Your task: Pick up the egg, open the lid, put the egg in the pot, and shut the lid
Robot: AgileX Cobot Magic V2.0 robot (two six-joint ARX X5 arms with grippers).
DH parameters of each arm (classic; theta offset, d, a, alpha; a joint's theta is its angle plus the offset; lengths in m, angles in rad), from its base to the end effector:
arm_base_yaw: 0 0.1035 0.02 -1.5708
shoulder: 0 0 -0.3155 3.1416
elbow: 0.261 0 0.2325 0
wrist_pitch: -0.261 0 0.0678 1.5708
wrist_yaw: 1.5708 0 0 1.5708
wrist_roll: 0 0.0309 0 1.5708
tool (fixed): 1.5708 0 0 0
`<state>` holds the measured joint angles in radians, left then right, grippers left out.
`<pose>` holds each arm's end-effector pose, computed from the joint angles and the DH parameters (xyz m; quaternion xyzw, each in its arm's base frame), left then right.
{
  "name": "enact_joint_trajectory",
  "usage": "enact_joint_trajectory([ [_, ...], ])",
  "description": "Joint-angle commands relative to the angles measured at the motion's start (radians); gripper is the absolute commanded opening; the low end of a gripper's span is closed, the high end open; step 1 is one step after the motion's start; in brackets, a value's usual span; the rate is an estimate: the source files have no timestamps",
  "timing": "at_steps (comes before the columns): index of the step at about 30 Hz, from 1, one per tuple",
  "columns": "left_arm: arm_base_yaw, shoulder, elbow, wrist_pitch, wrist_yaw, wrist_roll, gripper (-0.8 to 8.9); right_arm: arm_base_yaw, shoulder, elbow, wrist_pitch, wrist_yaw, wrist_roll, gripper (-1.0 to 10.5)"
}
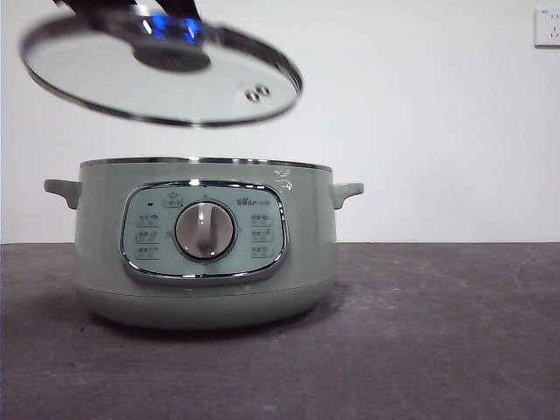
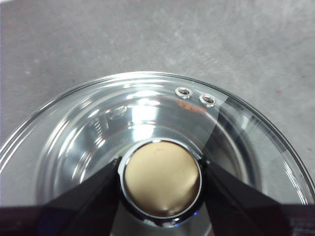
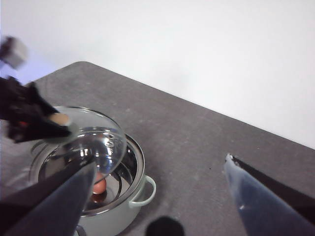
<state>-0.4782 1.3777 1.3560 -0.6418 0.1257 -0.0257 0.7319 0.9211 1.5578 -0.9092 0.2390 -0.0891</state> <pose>0.2316 -0.1244 0.4076 0.0455 0.3242 -0.2770 0.9034 0.0557 0.0402 0.5102 -0.1061 0.1093 0.2468 0.9570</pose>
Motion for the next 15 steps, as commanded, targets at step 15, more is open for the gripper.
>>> enact_joint_trajectory([
  [15,-0.033,0.154,0.014,0.125,-0.029,0.030,-0.09,0.001,-0.053,-0.002,-0.053,0.002,0.013,4.4],
])
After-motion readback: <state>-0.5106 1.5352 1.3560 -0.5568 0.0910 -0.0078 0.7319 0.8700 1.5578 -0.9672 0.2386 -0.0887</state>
